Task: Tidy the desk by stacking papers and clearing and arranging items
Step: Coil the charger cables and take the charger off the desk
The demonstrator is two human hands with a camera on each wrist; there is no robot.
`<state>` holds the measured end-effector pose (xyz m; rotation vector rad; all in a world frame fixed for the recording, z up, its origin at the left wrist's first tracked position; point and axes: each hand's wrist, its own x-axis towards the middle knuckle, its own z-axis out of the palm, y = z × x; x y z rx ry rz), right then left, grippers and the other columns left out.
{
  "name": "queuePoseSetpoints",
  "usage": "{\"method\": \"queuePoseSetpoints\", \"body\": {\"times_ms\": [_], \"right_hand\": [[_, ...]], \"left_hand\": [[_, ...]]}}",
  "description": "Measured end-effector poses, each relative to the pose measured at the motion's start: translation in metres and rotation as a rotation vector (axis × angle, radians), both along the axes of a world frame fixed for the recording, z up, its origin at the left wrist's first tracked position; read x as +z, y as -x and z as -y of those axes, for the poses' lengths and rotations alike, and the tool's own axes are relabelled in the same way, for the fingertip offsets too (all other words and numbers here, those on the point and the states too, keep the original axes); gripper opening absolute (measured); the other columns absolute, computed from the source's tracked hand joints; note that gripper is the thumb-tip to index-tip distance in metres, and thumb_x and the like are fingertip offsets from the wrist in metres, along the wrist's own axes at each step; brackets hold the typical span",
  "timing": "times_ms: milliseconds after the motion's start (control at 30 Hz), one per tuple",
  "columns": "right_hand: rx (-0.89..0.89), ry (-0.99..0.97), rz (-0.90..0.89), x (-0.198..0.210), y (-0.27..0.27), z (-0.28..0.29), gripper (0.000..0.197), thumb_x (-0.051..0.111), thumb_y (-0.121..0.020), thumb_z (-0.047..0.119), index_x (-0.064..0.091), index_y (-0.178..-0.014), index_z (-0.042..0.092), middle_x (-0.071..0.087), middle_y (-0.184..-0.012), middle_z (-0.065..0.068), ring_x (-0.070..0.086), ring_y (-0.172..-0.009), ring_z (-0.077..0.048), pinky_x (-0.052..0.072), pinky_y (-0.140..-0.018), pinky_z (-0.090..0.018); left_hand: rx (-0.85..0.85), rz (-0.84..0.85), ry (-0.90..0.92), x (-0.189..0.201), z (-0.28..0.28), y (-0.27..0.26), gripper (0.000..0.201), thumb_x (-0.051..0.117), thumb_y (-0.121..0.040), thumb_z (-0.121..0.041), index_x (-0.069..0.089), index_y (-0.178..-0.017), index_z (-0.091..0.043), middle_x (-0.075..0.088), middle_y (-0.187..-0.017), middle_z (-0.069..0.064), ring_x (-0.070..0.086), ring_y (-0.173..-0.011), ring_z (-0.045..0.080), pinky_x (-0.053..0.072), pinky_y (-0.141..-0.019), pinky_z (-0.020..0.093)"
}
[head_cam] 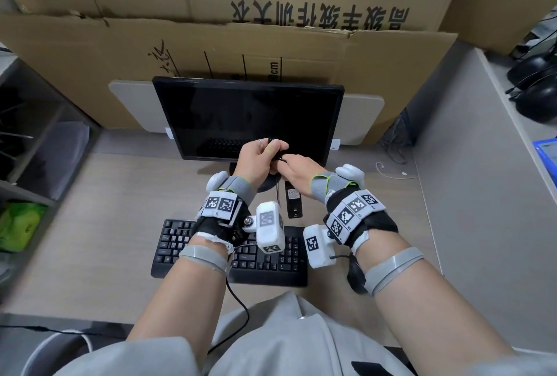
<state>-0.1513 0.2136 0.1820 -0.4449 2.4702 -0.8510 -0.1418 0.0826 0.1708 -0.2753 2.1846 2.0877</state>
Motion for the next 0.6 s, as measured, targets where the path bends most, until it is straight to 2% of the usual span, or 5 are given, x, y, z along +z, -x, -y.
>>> {"method": "queuePoseSetpoints", "body": {"times_ms": [100,233,400,467,600], "right_hand": [[-0.085,0.201,0.041,-0.003,0.0,-0.004,0.032,0.036,-0.101,0.033,0.055,-0.077,0.024,0.053,-0.067,0.007,0.051,-0.064,-0.011,0.041,-0.067,-0.032],[-0.174,0.462,0.113,-0.003,-0.004,0.0,0.035,0.037,-0.103,0.03,0.051,-0.072,0.02,0.038,-0.053,0.012,0.035,-0.047,-0.003,0.031,-0.057,-0.023],[-0.366,0.782,0.364,0.009,-0.008,0.006,0.037,0.035,-0.106,0.024,0.044,-0.071,0.015,0.037,-0.065,0.002,0.034,-0.049,-0.005,0.032,-0.056,-0.018],[-0.365,0.799,0.37,0.005,-0.007,0.006,0.037,0.036,-0.105,0.023,0.043,-0.07,0.016,0.037,-0.066,0.002,0.034,-0.052,-0.007,0.031,-0.06,-0.021],[-0.296,0.602,0.158,0.002,0.004,-0.005,0.037,0.037,-0.101,0.029,0.043,-0.067,0.018,0.038,-0.06,0.004,0.037,-0.055,-0.006,0.032,-0.064,-0.025]], "left_hand": [[0.0,0.046,-0.172,0.003,-0.001,0.001,0.026,0.048,-0.101,-0.018,0.064,-0.086,-0.005,0.057,-0.078,0.018,0.051,-0.056,0.019,0.047,-0.057,0.028],[0.051,0.145,-0.587,0.011,-0.001,0.004,0.026,0.044,-0.101,-0.016,0.053,-0.078,-0.011,0.06,-0.088,0.008,0.061,-0.088,0.024,0.05,-0.083,0.036],[0.043,0.253,-0.898,0.012,0.0,0.005,0.031,0.04,-0.099,-0.029,0.044,-0.071,-0.016,0.059,-0.084,0.003,0.063,-0.094,0.025,0.052,-0.074,0.036],[0.039,0.285,-0.93,0.013,0.001,0.008,0.033,0.044,-0.094,-0.035,0.043,-0.067,-0.016,0.06,-0.085,0.005,0.062,-0.097,0.027,0.05,-0.076,0.039],[0.025,0.284,-0.614,0.015,0.004,0.007,0.016,0.055,-0.089,-0.028,0.057,-0.078,-0.017,0.066,-0.095,0.002,0.063,-0.093,0.021,0.053,-0.078,0.037]]}}
